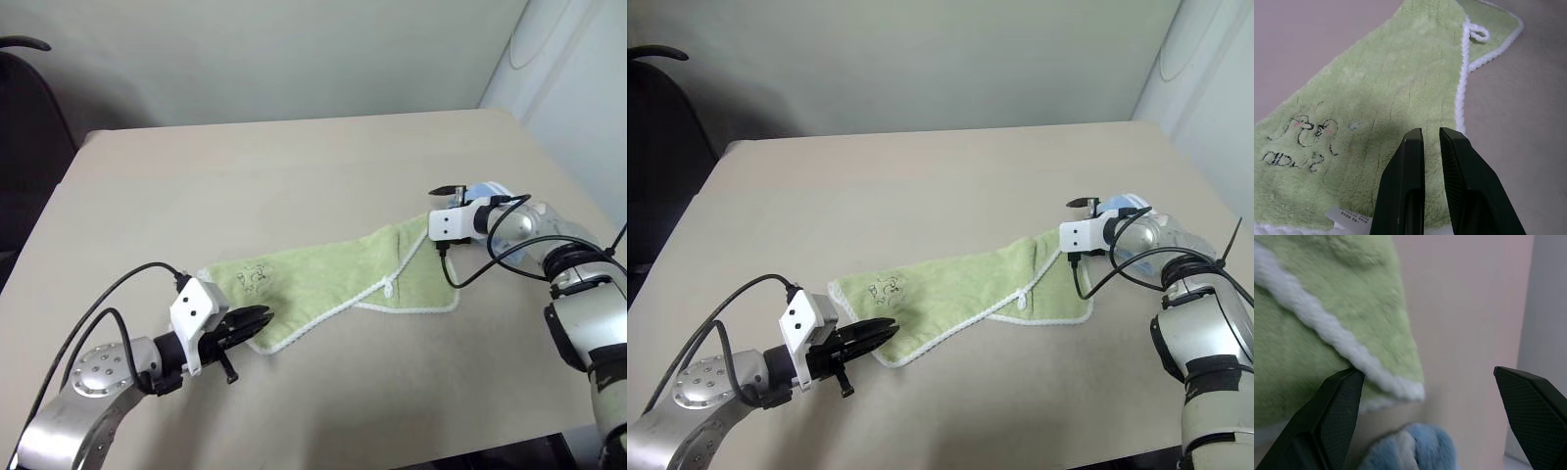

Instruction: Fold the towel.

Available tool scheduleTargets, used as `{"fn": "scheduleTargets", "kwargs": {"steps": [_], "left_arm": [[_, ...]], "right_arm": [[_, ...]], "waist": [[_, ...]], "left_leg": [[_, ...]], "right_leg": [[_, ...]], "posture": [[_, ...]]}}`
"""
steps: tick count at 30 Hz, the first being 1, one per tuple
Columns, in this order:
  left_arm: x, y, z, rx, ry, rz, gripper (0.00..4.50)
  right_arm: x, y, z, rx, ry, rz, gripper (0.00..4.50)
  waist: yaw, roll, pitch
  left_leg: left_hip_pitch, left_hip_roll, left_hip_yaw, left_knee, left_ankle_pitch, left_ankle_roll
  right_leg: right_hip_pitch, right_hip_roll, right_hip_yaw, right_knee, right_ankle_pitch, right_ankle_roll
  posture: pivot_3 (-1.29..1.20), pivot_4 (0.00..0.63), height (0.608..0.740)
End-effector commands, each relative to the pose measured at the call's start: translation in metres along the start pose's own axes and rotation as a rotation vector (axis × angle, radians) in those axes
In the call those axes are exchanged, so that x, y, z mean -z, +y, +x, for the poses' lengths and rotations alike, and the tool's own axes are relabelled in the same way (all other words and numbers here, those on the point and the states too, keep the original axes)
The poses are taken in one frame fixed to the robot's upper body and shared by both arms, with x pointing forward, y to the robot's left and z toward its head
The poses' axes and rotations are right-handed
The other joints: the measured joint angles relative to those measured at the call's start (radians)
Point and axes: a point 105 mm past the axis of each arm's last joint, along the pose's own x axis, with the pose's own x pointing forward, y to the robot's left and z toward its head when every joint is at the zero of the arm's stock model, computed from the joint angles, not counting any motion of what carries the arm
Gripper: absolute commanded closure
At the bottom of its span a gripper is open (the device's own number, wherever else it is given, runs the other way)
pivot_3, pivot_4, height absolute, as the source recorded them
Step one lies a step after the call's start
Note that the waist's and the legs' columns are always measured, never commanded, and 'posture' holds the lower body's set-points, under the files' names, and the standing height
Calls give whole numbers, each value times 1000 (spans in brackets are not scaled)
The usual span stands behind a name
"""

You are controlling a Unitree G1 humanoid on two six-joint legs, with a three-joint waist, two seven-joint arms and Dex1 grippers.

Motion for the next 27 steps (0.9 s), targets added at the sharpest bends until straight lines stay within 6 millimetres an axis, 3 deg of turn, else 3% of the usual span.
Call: {"fn": "scheduleTargets", "kwargs": {"steps": [1, 4, 7, 12, 18, 24, 27], "left_arm": [[-8, -3, -1, -1, -25, 45, 3857], [-8, -3, -1, -3, -25, 48, 3857], [-7, -2, -2, -10, -21, 52, 3857], [-7, 7, -6, -51, -23, 72, 3857], [-21, 36, -14, -141, -46, 168, 3857], [-17, 36, -27, -33, 62, 218, 3857], [-14, 26, -34, 100, 112, 178, 3290]], "right_arm": [[-1, -13, 0, 47, 13, -34, 38], [-3, -13, 3, 51, 13, -44, 38], [-3, -12, 3, 46, 11, -43, 587], [-3, -11, 3, 44, 8, -26, 2296], [-5, -7, 4, 34, -8, -2, 4438], [-7, -5, 7, 69, -13, 2, 4474], [-7, -6, 7, 82, -14, 7, 4500]], "waist": [[-1, 0, 0], [-1, 0, 0], [-1, 0, 0], [0, 0, 0], [0, 0, 0], [-1, 0, 0], [-1, 1, 0]], "left_leg": [[0, 0, 0, 0, 0, 0], [0, 0, 0, 0, 0, 0], [0, 0, 0, 0, 0, 0], [-1, 0, 0, 0, 0, 0], [-1, 0, 0, 0, 0, 0], [-1, 0, 0, -1, -1, 0], [-2, 0, 0, -1, -1, 0]], "right_leg": [[0, 0, 0, 0, 0, 0], [0, 0, 0, 0, 0, 0], [0, 0, 0, 0, 0, 0], [-1, 0, 0, 0, 0, 0], [-1, 0, 0, 0, 0, 0], [-1, 0, 0, -1, 0, 0], [-3, 0, 0, -1, 0, -1]], "posture": [[0, 150, 740], [0, 150, 740], [0, 150, 740], [0, 150, 740], [0, 150, 740], [0, 150, 740], [0, 150, 740]]}}
